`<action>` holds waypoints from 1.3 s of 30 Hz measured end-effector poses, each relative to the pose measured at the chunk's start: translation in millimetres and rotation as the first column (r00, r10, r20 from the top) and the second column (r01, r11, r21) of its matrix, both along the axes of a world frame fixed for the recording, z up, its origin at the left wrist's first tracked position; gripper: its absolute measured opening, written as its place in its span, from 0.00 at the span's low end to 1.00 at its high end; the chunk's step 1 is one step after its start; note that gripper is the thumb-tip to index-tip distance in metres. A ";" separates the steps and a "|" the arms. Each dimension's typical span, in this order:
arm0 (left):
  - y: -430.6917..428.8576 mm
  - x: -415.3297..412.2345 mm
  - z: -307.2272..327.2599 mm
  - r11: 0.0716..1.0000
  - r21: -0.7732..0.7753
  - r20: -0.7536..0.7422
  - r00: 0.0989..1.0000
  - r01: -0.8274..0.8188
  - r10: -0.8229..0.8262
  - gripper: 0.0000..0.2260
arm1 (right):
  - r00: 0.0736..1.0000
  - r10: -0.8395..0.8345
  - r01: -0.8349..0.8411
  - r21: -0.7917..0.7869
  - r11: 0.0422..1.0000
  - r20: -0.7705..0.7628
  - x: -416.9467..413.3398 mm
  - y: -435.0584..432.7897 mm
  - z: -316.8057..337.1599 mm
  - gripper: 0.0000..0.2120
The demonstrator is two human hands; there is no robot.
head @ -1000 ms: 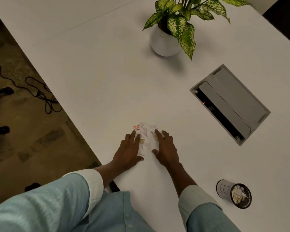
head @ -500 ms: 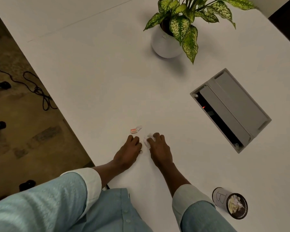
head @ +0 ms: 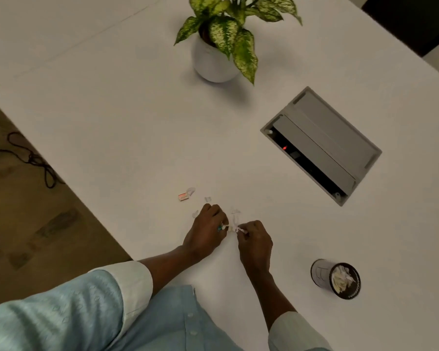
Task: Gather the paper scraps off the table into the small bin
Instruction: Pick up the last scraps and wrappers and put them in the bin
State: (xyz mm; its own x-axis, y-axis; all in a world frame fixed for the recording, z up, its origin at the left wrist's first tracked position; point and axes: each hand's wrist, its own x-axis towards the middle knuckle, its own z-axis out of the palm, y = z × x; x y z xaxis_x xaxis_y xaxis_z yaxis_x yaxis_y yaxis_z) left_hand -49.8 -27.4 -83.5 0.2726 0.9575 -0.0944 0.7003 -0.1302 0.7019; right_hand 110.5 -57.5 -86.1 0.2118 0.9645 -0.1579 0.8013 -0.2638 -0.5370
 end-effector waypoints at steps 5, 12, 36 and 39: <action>-2.3 52.9 23.9 0.999 0.000 0.136 0.990 0.045 -0.044 0.05 | 0.977 -0.206 0.212 0.104 0.972 -0.062 32.9 -33.5 14.7 0.04; -15.5 126.8 53.8 0.992 -0.003 0.270 0.955 0.128 -0.122 0.05 | 0.901 -0.415 0.434 0.247 0.866 -0.130 82.0 -76.7 46.6 0.06; -44.9 285.6 41.1 0.762 -0.021 0.120 0.758 0.647 -0.641 0.10 | 0.694 -0.711 0.720 0.122 0.683 -0.115 208.6 -124.3 58.0 0.15; -44.2 283.7 45.9 0.716 -0.006 0.136 0.710 0.698 -0.691 0.16 | 0.711 -0.694 0.703 0.132 0.699 -0.110 206.6 -128.1 56.6 0.18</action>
State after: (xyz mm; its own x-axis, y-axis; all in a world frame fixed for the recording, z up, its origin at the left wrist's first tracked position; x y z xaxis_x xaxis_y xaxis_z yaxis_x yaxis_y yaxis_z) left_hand 233.9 -71.5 -37.6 0.8709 0.4874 -0.0626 0.3409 -0.5076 0.7913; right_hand 317.1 -185.7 -29.5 0.8307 0.5543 -0.0513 0.3924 -0.6485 -0.6523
